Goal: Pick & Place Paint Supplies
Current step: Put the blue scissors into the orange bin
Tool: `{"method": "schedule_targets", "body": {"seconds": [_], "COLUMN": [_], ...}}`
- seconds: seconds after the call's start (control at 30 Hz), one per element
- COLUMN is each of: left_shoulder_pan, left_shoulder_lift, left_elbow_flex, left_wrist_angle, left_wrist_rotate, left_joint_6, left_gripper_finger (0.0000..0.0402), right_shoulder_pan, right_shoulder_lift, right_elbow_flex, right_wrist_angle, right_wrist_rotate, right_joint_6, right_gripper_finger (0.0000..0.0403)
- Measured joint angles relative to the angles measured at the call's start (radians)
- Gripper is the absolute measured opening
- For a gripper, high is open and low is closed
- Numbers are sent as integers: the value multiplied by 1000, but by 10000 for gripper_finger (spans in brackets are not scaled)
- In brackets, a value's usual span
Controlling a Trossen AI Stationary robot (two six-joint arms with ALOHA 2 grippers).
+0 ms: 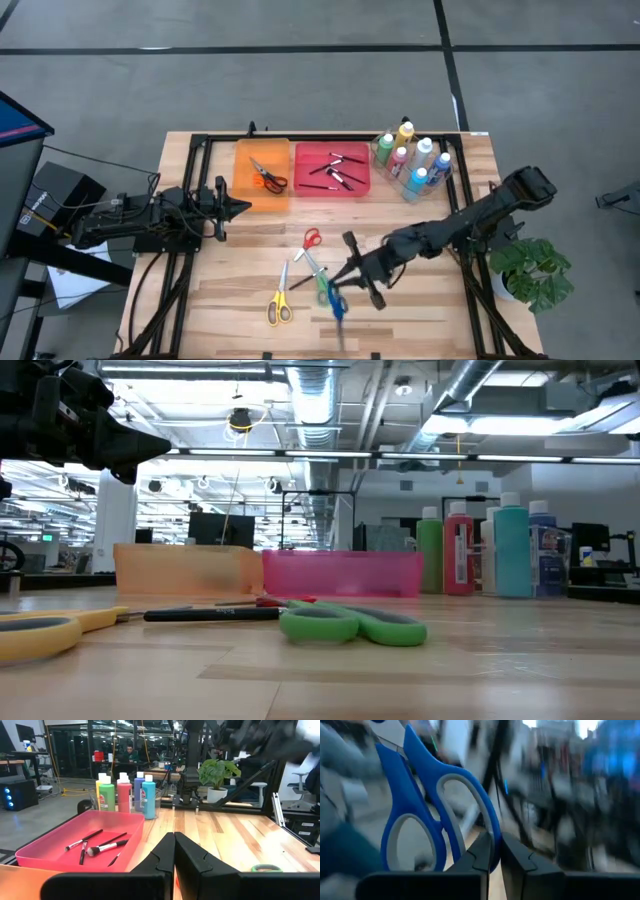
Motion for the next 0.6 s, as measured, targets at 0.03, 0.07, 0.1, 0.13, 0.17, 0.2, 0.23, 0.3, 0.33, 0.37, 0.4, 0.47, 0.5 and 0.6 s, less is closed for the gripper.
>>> {"method": "schedule_targets", "body": {"seconds": [0.03,0.07,0.1,0.13,0.17,0.2,0.23,0.3,0.33,0.37,0.4,0.47,0.5,0.6], "left_shoulder_pan": [0,0,0,0,0,0,0,0,0,0,0,0,0,0], "left_shoulder_lift": [0,0,0,0,0,0,0,0,0,0,0,0,0,0], "left_elbow_flex": [0,0,0,0,0,0,0,0,0,0,0,0,0,0], "left_wrist_angle": [0,0,0,0,0,0,0,0,0,0,0,0,0,0], "left_wrist_rotate": [0,0,0,0,0,0,0,0,0,0,0,0,0,0], "left_joint_6": [0,0,0,0,0,0,0,0,0,0,0,0,0,0], "left_gripper_finger": [2,2,2,2,2,2,2,2,2,2,2,2,2,2], "right_shoulder_pan": [2,6,7,6,4,0,-6,-17,-21,-27,-30,-29,-33,-65], "right_shoulder_lift": [4,13,26,38,48,58,70,99,112,124,134,160,174,221], "right_elbow_flex": [0,0,0,0,0,0,0,0,0,0,0,1,1,22], "right_wrist_angle": [72,136,195,233,259,279,300,342,351,361,370,394,397,377], "right_wrist_rotate": [-27,-50,-62,-67,-69,-69,-66,-39,-18,27,97,314,432,728], "right_joint_6": [-22,-38,-43,-46,-45,-42,-32,-9,-3,3,7,22,22,23], "right_gripper_finger": [16,16,16,16,16,16,16,16,16,16,16,16,17,21]}}
